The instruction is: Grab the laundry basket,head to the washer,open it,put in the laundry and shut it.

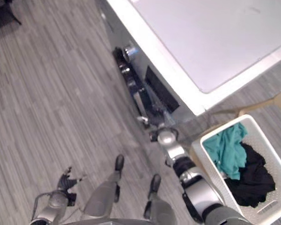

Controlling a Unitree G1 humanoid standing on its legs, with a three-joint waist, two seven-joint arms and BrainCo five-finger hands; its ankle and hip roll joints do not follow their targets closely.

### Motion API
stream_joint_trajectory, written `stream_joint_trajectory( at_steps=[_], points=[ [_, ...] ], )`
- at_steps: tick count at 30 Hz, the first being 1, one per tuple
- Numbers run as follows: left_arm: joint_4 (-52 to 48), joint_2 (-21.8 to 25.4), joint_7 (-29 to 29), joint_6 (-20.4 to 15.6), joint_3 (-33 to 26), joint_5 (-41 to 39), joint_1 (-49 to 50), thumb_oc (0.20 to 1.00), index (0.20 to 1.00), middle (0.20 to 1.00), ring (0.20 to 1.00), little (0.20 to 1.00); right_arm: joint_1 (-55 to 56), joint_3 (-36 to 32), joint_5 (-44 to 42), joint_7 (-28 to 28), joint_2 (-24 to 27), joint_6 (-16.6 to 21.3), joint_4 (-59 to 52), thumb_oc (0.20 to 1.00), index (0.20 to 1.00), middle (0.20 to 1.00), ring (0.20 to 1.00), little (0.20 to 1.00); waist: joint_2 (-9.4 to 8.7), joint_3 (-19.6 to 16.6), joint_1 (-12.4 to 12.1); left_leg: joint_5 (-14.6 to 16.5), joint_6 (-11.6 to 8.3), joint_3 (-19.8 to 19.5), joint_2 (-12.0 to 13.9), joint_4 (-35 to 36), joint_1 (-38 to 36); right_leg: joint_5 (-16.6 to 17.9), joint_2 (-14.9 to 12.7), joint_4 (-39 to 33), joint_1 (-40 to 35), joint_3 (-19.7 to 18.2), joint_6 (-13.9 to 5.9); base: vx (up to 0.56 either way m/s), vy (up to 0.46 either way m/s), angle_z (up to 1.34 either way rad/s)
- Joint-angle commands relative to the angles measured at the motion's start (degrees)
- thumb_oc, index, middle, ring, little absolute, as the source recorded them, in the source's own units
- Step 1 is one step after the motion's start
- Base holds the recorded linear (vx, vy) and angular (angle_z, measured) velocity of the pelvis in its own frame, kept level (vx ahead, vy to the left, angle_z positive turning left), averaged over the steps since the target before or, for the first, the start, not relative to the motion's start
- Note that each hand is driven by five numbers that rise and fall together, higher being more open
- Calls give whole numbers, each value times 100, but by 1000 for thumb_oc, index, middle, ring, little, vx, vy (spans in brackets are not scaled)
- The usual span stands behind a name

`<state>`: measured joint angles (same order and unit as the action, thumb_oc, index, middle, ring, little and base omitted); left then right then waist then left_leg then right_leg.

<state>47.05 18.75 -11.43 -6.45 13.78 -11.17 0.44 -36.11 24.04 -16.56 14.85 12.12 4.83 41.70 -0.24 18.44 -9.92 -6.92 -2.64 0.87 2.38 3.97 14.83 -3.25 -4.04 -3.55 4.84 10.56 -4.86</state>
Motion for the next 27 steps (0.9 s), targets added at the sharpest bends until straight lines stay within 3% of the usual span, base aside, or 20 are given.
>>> stream_joint_trajectory(
  at_steps=[1,8,10,13,15,21,23,27],
  points=[
    [60,130,-151,-152,88,-313,-187,1000,1000,1000,1000,1000,-335,164,-473,-64,-216,386,-390,1000,1000,1000,1000,1000,-93,11,-147,415,188,165,-445,-156,-45,29,55,323,537,-385,-44,-17,11,5],
    [425,24,-246,-88,231,-374,-575,1000,1000,1000,1000,1000,-231,1718,-1099,-1096,-1150,488,-1735,1000,1000,1000,1000,1000,-346,235,-352,594,247,-8,-438,-583,186,-38,28,519,591,-349,-39,-14,-36,2],
    [475,41,-310,-131,311,-465,-719,1000,1000,1000,1000,1000,-805,1959,-1001,-1174,-1350,617,-2127,1000,1000,1000,1000,1000,-372,283,-484,608,243,-107,-458,-653,236,-74,22,585,597,-304,-18,6,-96,28],
    [472,73,-389,-230,349,-609,-849,1000,1000,1000,1000,1000,-1410,1793,-1020,-877,-1534,898,-2413,1000,1000,1000,1000,1000,-344,308,-635,616,212,-249,-491,-672,248,-135,6,609,544,-176,12,7,-76,34],
    [455,98,-409,-269,351,-718,-892,1000,1000,1000,1000,1000,-1689,1547,-1007,-637,-1488,1025,-2326,1000,1000,1000,1000,1000,-292,308,-720,592,192,-370,-537,-659,271,-159,-12,590,502,-36,24,11,-72,53],
    [428,137,-379,-203,246,-599,-837,1000,1000,1000,1000,1000,-1510,1254,-950,-465,-921,848,-2075,1000,1000,1000,1000,1000,-262,300,-705,518,187,-412,-545,-503,222,-139,-25,577,502,55,16,12,-5,72],
    [330,152,-360,-176,240,-502,-827,1000,1000,1000,1000,1000,-1286,1253,-906,-502,-711,764,-2036,1000,1000,1000,1000,1000,-273,339,-647,526,195,-357,-528,-497,202,-105,-24,577,525,10,4,-15,22,-33],
    [-223,165,-294,-87,348,-15,-1042,1000,1000,1000,1000,1000,-223,1479,-2,-799,-72,438,-2448,1000,1000,1000,1000,1000,-323,477,-266,622,230,-28,-441,-517,126,11,-2,577,634,-267,-51,-46,55,-50]
  ],
)
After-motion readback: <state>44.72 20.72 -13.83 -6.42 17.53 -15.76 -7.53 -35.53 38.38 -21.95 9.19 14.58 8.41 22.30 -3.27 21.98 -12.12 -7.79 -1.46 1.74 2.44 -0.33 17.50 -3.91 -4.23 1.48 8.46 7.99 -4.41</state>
